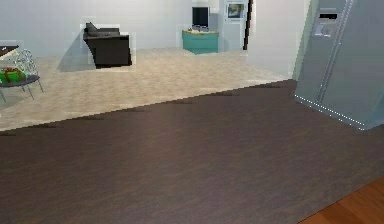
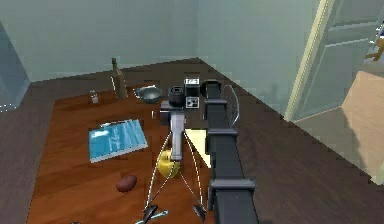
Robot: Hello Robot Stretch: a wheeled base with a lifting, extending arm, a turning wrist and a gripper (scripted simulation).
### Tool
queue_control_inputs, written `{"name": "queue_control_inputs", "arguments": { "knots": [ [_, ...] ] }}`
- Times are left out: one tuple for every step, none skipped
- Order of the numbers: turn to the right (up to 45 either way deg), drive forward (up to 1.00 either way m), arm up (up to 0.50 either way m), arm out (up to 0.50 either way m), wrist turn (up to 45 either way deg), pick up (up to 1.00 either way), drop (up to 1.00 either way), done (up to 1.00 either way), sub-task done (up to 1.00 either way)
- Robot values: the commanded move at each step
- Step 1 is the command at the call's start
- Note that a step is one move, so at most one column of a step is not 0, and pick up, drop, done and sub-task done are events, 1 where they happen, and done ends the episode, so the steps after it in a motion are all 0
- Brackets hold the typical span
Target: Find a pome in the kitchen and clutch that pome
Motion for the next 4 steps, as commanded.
{"name": "queue_control_inputs", "arguments": {
  "knots": [
    [0.0,0.00,0.00,0.00,45.0,0.00,0.00,0.00,0.00],
    [0.0,0.00,0.00,0.00,45.0,0.00,0.00,0.00,0.00],
    [0.0,0.00,0.00,0.00,45.0,0.00,0.00,0.00,0.00],
    [0.0,0.00,0.00,0.00,21.0,0.00,0.00,0.00,0.00]
  ]
}}
